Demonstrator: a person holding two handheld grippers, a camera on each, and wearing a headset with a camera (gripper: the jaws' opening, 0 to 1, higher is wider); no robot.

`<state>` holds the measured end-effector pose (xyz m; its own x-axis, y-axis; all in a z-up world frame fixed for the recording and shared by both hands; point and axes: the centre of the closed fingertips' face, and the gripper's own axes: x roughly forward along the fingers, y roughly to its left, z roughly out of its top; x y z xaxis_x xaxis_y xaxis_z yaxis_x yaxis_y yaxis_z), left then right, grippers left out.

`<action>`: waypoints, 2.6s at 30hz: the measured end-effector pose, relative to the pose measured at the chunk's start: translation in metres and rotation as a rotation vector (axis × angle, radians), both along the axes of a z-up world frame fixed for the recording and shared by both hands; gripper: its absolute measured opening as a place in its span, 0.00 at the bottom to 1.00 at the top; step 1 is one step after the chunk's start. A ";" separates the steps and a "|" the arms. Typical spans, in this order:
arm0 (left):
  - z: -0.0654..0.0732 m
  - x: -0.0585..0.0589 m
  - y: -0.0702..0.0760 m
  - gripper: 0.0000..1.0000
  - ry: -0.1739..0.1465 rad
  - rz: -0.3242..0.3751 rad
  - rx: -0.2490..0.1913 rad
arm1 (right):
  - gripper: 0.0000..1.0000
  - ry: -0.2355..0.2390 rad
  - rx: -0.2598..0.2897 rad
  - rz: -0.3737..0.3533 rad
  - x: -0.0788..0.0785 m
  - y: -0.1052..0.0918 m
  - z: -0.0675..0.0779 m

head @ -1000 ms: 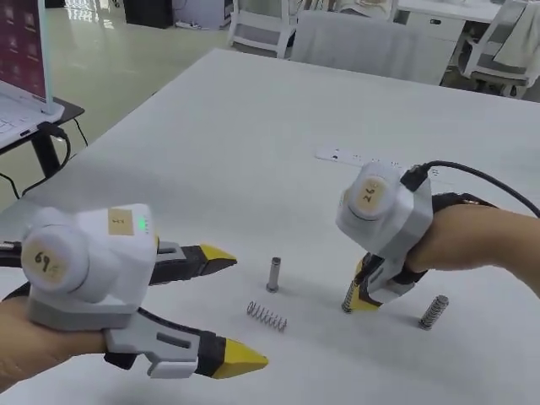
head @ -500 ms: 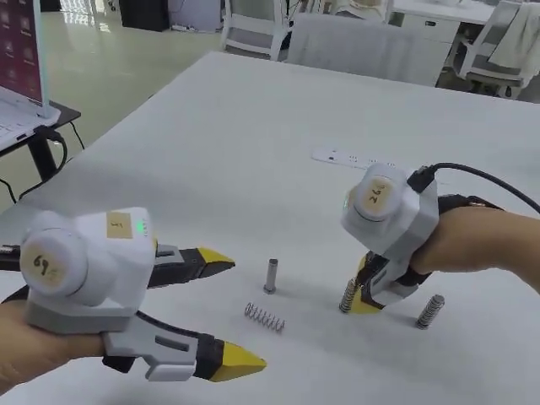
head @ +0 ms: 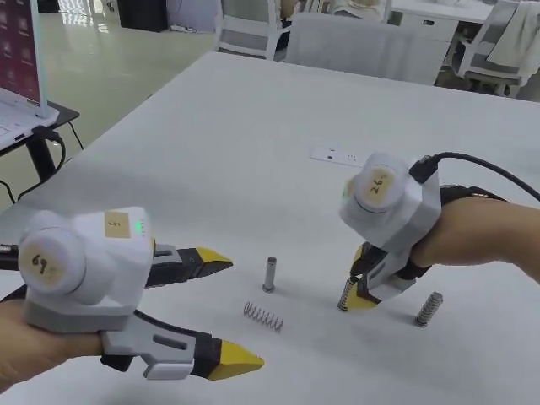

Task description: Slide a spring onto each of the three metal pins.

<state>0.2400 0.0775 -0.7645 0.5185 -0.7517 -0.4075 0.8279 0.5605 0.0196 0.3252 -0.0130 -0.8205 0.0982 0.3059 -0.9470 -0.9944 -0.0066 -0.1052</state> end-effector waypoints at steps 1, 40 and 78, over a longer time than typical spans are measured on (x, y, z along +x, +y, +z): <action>0.000 0.000 0.000 0.66 0.000 0.000 0.001 | 0.25 -0.001 0.003 0.002 -0.001 0.001 0.001; -0.004 -0.003 0.000 0.65 0.007 -0.004 0.018 | 0.20 0.053 0.078 0.047 -0.046 0.060 -0.009; -0.008 -0.004 0.000 0.62 0.017 -0.008 0.022 | 0.09 0.075 0.073 -0.064 -0.043 0.078 -0.041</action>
